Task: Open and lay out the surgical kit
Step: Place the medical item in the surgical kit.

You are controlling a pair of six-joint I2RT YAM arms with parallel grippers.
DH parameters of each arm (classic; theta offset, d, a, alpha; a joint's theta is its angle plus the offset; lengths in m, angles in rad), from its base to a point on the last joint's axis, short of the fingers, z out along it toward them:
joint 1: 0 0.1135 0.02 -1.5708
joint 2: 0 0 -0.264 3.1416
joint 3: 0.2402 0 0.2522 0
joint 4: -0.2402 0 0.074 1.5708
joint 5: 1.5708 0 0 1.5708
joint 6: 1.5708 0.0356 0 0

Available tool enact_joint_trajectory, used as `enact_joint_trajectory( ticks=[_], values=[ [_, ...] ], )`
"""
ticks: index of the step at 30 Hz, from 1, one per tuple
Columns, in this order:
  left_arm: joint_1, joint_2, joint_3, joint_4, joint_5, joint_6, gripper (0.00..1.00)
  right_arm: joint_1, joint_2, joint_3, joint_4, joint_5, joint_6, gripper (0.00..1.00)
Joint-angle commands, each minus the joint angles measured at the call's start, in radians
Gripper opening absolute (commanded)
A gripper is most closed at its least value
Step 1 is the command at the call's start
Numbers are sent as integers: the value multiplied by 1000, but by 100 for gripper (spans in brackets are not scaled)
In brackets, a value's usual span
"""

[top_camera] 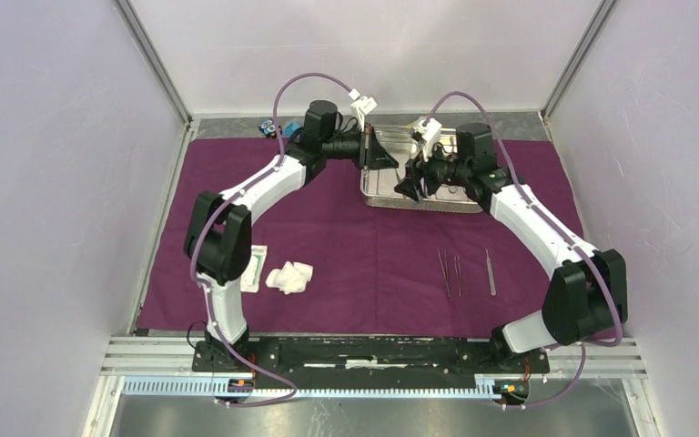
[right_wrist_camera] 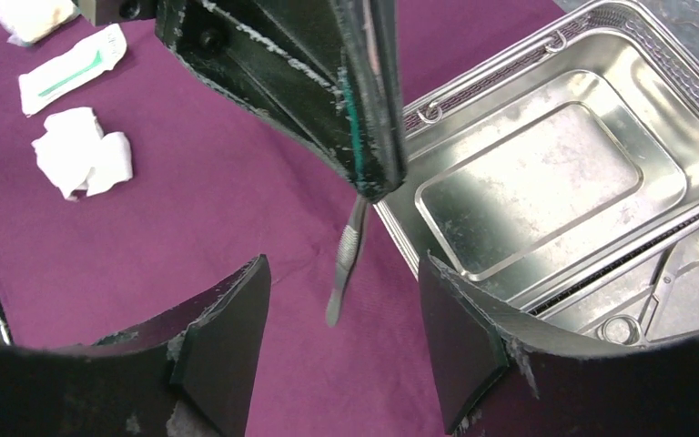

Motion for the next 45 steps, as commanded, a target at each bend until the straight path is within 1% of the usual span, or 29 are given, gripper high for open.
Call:
enact_joint_trajectory(
  ticks=[1,5,9,13,19,25,35,45],
  values=[
    [7,-70,-46,145,198,117,2,-45,-38,9,-17,-175,-48,67],
    [7,-101,-89,182,282,175,2,-60,-40,-14,-29,-276,-84,63],
    [7,-123,-139,259,350,175,2,-60,-21,-21,-68,-370,-126,60],
    [8,-131,-193,400,380,102,2,-60,-9,-33,-90,-435,-147,56],
    [8,-124,-246,594,395,-8,2,-59,-24,-79,-55,-445,-135,52],
    [9,-121,-270,628,399,-17,2,-59,-35,-97,-17,-454,-106,44],
    [8,-133,-317,662,412,-12,2,-59,-24,-64,-2,-452,-78,36],
    [7,-124,-323,686,410,-32,2,-59,-8,-56,44,-480,-25,32]
  ],
)
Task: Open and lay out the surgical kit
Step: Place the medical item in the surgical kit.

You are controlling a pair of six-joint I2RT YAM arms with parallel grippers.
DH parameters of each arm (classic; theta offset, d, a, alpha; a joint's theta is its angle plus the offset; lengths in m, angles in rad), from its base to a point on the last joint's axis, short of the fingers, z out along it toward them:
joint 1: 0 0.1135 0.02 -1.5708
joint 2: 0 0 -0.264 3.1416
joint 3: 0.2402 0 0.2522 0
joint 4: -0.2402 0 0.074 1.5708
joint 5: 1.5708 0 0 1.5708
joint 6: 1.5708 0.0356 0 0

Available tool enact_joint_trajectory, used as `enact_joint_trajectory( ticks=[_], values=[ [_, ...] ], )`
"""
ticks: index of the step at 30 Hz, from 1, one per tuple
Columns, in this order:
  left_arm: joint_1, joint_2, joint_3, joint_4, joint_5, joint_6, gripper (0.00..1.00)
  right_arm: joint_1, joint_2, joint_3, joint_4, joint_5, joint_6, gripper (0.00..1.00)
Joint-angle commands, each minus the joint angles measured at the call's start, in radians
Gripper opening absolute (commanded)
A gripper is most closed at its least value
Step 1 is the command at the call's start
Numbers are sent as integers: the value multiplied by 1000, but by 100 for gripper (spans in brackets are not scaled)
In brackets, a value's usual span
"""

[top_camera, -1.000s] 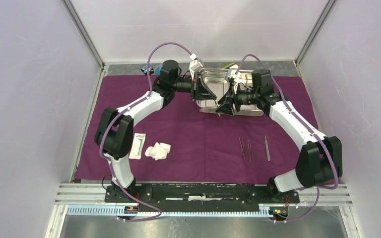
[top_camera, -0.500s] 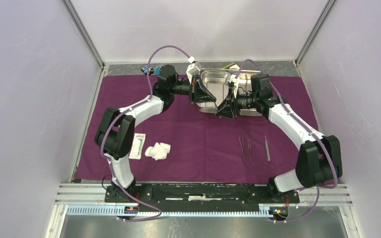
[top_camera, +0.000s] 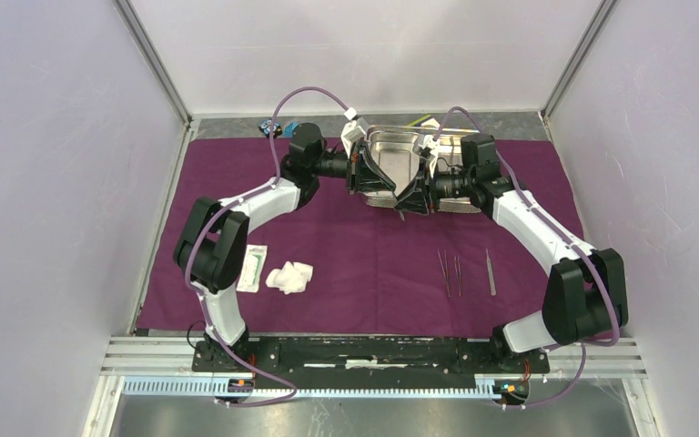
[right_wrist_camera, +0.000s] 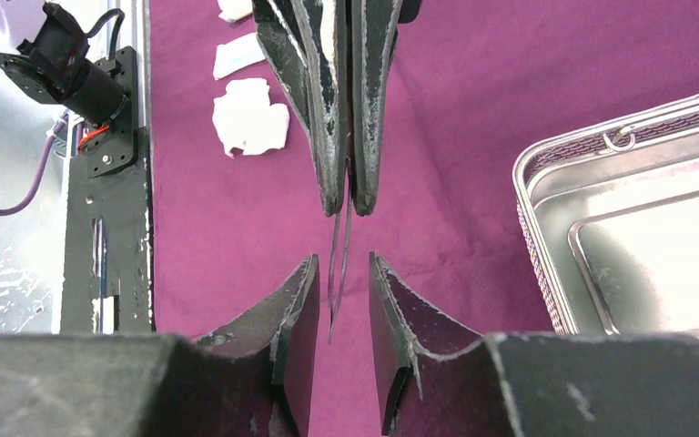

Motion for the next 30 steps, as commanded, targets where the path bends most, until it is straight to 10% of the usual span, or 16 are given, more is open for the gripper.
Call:
enact_joint_trajectory(
  ticks=[1,30],
  values=[
    [1,-35,-5,75,11,-46,2,2,4,36,73,-45,48,31],
    [1,-4,-23,157,20,-114,2,0,-1,43,79,-56,59,22]
  ],
)
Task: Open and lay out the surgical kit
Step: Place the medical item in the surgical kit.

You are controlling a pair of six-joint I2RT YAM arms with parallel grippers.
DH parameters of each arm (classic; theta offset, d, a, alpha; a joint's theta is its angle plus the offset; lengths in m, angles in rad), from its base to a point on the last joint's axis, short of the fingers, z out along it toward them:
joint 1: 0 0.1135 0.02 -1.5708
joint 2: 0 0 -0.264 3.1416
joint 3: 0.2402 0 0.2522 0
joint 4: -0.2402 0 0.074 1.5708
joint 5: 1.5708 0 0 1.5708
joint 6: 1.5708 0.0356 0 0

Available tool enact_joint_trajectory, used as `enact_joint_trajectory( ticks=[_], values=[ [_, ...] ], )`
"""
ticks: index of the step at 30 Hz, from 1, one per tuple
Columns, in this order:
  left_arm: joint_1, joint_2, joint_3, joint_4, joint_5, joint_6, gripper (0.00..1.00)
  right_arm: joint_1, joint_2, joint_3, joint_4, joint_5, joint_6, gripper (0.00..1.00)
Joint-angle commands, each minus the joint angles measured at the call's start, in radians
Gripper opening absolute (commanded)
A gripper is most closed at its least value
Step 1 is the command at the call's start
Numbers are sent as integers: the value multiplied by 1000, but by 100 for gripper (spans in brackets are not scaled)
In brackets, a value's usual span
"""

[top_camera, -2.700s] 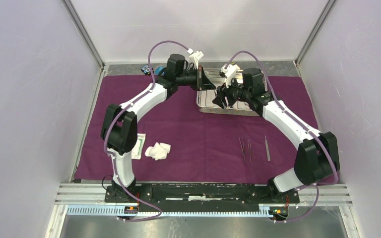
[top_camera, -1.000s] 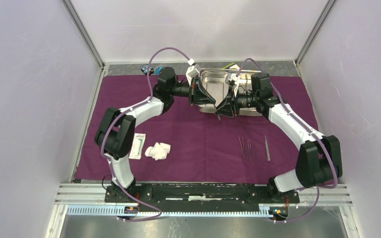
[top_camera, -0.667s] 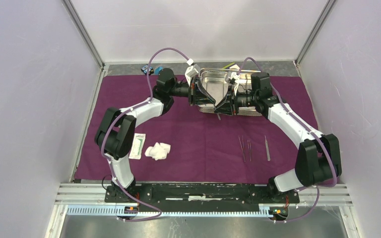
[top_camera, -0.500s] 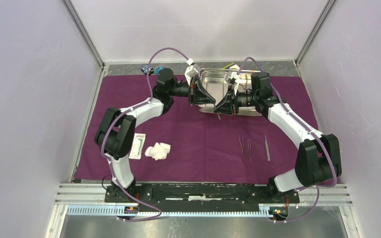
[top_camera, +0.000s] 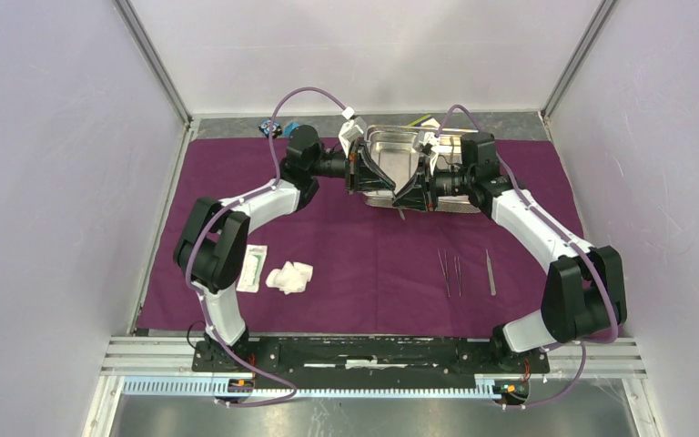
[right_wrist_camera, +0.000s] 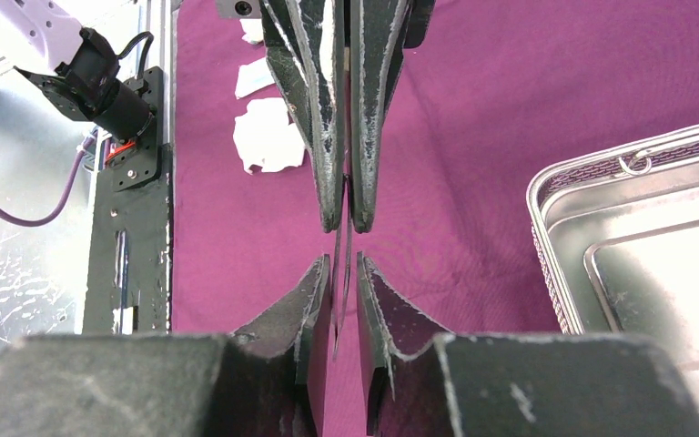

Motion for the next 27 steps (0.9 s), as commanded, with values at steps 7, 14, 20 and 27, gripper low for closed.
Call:
enact_joint_trajectory(
  ticks=[7,14,20,27],
  values=[
    [0,-6,-3,48,25,-32,2,0,-18,46,4,-4,-16,27],
    [0,-8,-8,48,30,-31,2,-4,-19,46,2,-9,-17,30],
    [-1,0,-2,50,30,-30,2,-5,-27,47,2,-19,-16,33],
    [-1,1,-3,50,30,-30,2,-6,-13,44,22,-42,6,23]
  ],
)
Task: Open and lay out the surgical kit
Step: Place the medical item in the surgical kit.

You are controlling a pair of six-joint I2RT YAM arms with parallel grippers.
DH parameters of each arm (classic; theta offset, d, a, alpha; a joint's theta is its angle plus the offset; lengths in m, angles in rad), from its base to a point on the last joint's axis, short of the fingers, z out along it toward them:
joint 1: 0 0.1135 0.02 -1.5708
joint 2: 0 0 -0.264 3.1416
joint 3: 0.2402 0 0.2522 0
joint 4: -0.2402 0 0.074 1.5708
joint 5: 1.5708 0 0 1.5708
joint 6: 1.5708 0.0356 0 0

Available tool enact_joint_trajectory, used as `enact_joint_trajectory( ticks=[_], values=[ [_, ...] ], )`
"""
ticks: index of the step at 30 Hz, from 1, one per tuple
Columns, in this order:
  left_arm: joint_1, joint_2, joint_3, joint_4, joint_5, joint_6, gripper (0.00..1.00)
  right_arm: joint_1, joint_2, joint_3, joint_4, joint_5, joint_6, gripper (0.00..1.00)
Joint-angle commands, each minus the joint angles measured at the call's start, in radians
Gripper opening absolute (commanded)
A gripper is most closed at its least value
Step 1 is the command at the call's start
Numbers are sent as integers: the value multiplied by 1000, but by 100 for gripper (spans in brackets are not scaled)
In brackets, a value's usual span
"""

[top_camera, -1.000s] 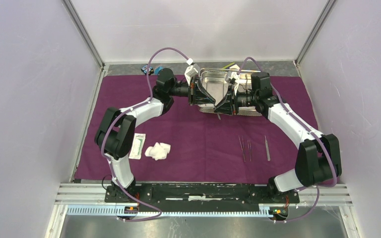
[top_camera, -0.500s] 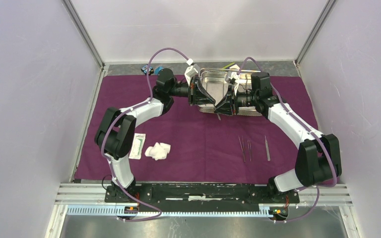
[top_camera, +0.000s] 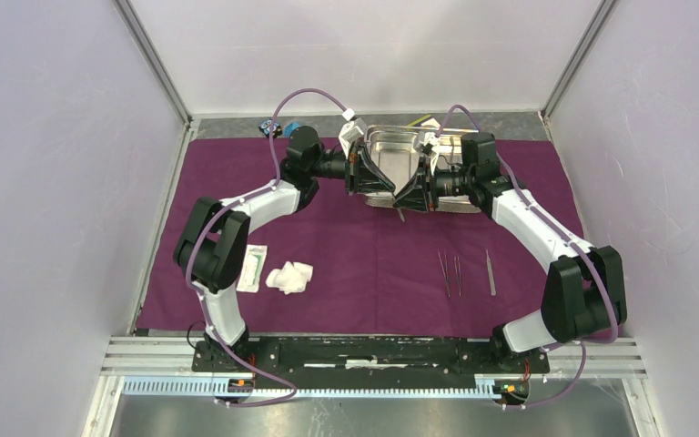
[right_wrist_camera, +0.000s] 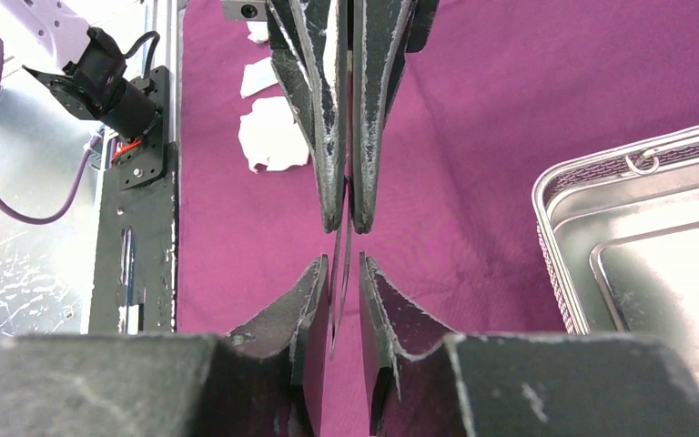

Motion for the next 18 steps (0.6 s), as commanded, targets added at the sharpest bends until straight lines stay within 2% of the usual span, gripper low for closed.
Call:
enact_joint_trajectory(
  ticks=[1,6,8,11,14,18],
  values=[
    [-2,0,3,48,22,-24,2,-3,-13,42,33,-33,14,21],
    [-1,1,4,41,14,-19,4,-3,-18,36,32,-18,14,6],
    [1,-1,6,27,-5,-11,17,-6,-27,26,29,-1,12,0],
    [7,-12,16,-36,-47,30,35,-14,-45,13,14,29,0,0],
    [18,-44,21,-156,-115,130,58,-30,-63,7,-35,82,-34,0],
    [44,-105,44,-386,-235,291,78,-50,-92,-1,-165,198,-113,0]
  ],
)
